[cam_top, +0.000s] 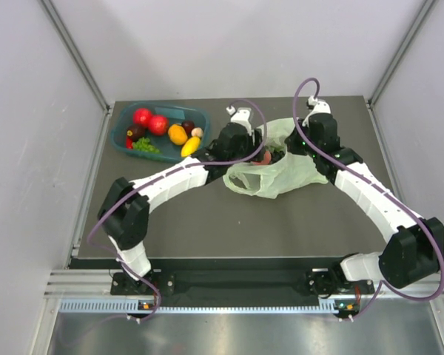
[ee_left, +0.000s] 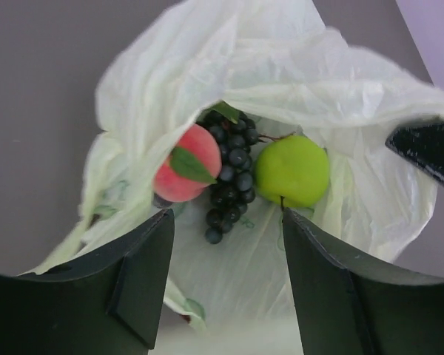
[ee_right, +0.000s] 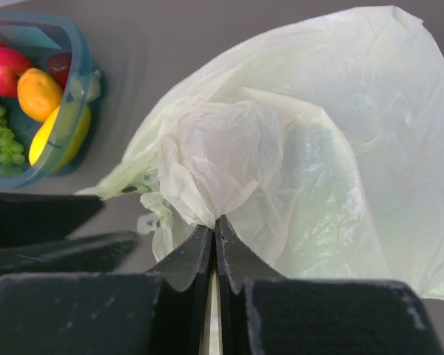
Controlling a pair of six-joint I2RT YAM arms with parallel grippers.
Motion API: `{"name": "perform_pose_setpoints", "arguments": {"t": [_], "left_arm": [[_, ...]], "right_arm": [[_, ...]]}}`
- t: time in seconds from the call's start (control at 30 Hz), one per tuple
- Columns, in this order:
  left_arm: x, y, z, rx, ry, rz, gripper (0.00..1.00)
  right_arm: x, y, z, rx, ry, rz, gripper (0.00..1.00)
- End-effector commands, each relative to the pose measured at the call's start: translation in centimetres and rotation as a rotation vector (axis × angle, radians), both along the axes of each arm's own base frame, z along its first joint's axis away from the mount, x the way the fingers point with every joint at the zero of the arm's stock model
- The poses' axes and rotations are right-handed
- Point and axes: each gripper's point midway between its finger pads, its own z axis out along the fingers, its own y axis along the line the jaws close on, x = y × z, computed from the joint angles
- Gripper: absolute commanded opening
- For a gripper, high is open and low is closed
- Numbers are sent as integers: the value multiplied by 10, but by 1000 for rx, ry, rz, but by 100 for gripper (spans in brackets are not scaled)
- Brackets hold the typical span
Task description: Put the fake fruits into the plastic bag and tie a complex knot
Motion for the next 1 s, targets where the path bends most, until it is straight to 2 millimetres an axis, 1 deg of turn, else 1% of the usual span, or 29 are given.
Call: {"name": "perform_pose_setpoints", "arguments": {"t": [0.0, 0.03, 0.07, 0.1, 0.13, 0.17, 0.23, 0.27, 0.3, 0.33, 0.37, 0.43, 0.47, 0.5, 0.53, 0.57, 0.6, 0.7, 0.73, 0.77, 0.8, 0.87, 0.9, 0.93, 0.97], "left_arm": [[12, 54, 36, 26, -33, 91, 66], [16, 64, 40, 23, -32, 101, 66], [26, 85, 43, 22, -29, 137, 68], [27, 95, 43, 24, -13, 135, 69], [29, 107, 50, 26, -17, 147, 70], [39, 129, 51, 34, -15, 188, 73], [45, 154, 53, 49, 0, 217, 77], [53, 175, 53, 56, 7, 247, 79], [57, 187, 52, 72, 9, 269, 84], [60, 199, 48, 104, 23, 291, 86], [67, 216, 47, 120, 30, 326, 88], [78, 234, 41, 143, 47, 378, 88], [83, 248, 35, 151, 69, 411, 89], [87, 254, 31, 157, 84, 428, 89], [97, 257, 23, 164, 109, 443, 94], [99, 265, 14, 183, 139, 461, 98], [109, 265, 4, 198, 162, 473, 99], [120, 278, -12, 243, 190, 534, 99], [128, 281, -23, 254, 206, 550, 99], [132, 286, -28, 255, 216, 567, 99], [137, 289, -44, 262, 247, 584, 99], [147, 297, -51, 251, 259, 610, 99], [151, 297, -68, 255, 289, 602, 99], [157, 298, -69, 247, 291, 609, 97], [160, 299, -75, 247, 301, 614, 97]], "right_arm": [[3, -9, 13, -15, -56, -17, 0], [3, -9, 12, -17, -56, -18, 0], [3, -9, 12, -17, -55, -14, 0], [2, -9, 11, -16, -53, -13, 0], [2, -9, 12, -19, -55, -11, 0], [2, -9, 13, -19, -58, -9, 0], [2, -8, 13, -19, -57, -1, 0], [2, -7, 12, -19, -55, 4, 0], [2, -6, 13, -17, -56, 6, 0], [2, -5, 12, -17, -53, 9, 0], [2, -5, 13, -16, -54, 11, 0], [3, -4, 14, -16, -57, 16, 0], [3, -4, 15, -15, -59, 16, 0], [3, -4, 15, -16, -57, 16, 0], [3, -3, 15, -14, -58, 19, 0], [3, -3, 15, -15, -58, 19, 0], [4, -3, 15, -15, -59, 21, 0], [5, -3, 16, -12, -59, 21, 0], [4, -2, 17, -12, -62, 24, 0], [4, -2, 16, -12, -59, 25, 0], [4, -2, 17, -9, -61, 26, 0], [3, -2, 19, -10, -65, 30, 0], [3, -2, 17, -11, -62, 30, 0], [2, -2, 18, -10, -62, 31, 0], [2, -1, 17, -9, -61, 34, 0]]}}
